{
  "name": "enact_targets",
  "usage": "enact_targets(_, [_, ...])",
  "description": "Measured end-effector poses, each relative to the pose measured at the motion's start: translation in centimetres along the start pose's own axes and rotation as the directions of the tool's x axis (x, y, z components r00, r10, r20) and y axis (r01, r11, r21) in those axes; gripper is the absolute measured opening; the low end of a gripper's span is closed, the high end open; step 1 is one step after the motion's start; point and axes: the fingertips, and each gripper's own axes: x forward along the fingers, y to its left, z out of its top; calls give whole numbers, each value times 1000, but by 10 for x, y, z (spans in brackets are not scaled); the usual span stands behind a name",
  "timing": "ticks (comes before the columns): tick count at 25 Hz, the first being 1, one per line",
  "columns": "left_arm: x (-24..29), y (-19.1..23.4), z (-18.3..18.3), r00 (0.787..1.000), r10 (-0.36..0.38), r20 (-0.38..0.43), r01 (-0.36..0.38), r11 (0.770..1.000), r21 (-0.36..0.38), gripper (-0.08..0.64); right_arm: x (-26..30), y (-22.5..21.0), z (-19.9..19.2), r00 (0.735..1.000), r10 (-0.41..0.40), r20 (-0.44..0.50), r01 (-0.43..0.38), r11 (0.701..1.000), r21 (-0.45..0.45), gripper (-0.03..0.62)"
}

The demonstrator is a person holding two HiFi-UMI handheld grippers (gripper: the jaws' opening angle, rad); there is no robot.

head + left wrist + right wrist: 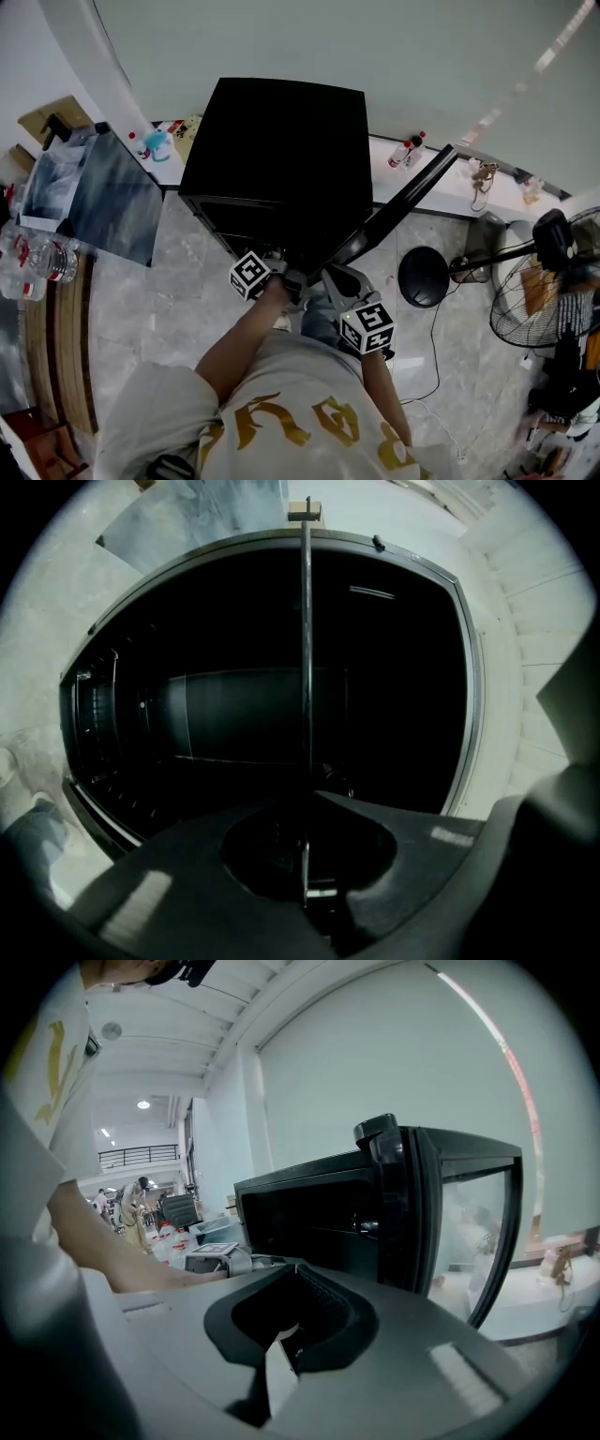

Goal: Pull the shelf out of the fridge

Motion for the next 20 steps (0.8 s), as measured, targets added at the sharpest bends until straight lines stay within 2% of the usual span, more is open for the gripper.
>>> enact_targets(3, [-10, 0, -5, 1000, 7, -6, -7, 1000, -13, 124, -3, 1, -2, 1000, -21, -1, 21, 1000, -14, 23])
enact_targets(7, [-24, 0, -13, 1000, 10, -15, -10, 1000, -29, 124, -11, -7, 3, 995, -97, 28, 99, 993, -59, 23])
enact_targets(12, [-33, 0, -18, 1000, 12, -25, -13, 999, -34, 126, -17, -16, 7, 987, -151, 52, 154, 987, -41, 23])
enact_targets(20, [-40, 1, -19, 999, 20, -27, -21, 999, -32, 126, -19, -16, 3, 985, -168, 43, 170, 985, -38, 23])
